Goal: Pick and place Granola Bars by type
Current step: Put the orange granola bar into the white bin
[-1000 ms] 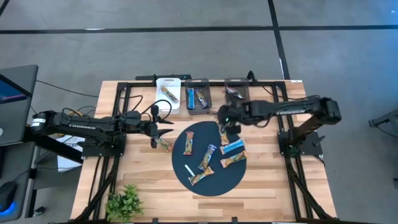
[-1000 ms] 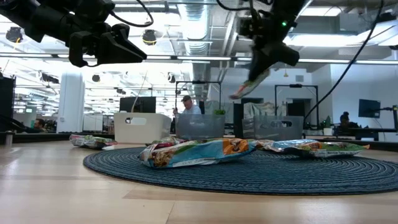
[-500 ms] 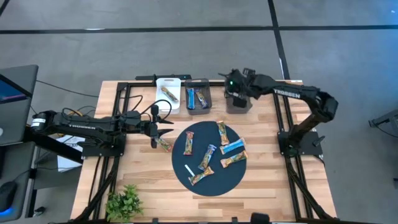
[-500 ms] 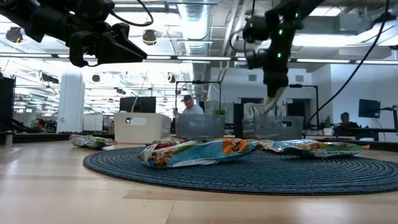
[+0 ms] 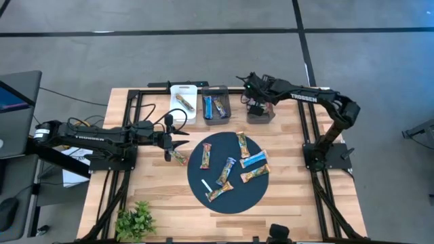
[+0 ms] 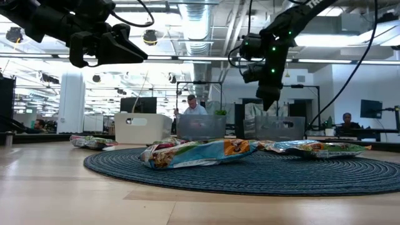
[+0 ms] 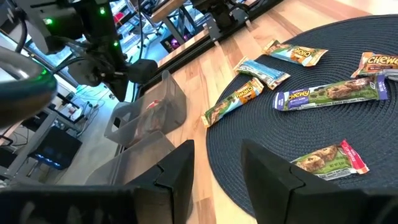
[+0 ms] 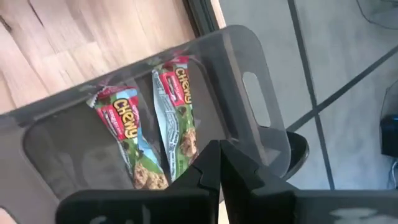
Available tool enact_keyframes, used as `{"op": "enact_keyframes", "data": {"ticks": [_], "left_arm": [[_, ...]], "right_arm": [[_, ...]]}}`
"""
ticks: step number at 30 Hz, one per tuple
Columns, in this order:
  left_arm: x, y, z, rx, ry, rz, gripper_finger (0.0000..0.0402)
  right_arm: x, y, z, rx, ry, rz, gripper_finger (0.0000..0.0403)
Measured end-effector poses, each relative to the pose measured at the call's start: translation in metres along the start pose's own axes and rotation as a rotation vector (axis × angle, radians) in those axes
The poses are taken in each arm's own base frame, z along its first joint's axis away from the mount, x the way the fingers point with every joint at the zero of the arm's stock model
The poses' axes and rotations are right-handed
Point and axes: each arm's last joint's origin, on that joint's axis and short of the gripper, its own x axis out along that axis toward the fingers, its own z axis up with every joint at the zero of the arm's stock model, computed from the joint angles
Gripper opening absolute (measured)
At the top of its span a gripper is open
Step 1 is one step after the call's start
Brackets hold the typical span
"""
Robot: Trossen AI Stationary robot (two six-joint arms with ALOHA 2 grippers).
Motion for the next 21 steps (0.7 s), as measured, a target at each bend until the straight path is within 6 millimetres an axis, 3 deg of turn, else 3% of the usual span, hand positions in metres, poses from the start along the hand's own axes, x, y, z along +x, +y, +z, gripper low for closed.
{"op": "enact_keyframes", "data": {"ticks": [7, 13, 17, 21], "left_arm": [[0.0, -0.001, -0.001, -0.005, 0.009, -0.007, 0.0127], [0.0, -0.003, -0.003, -0.019, 0.033, -0.031, 0.0127], [0.0, -0.003, -0.004, -0.037, 0.043, -0.037, 0.0127], [0.0, -0.003, -0.004, -0.038, 0.043, -0.037, 0.0127]], "right_arm": [[-0.036, 0.024, 0.01, -0.116, -0.202, 0.183, 0.0], [-0.071, 0.063, 0.02, -0.342, -0.456, 0.468, 0.0], [-0.083, 0.089, 0.018, -0.48, -0.54, 0.628, 0.0], [-0.08, 0.111, 0.01, -0.542, -0.582, 0.783, 0.0]]}}
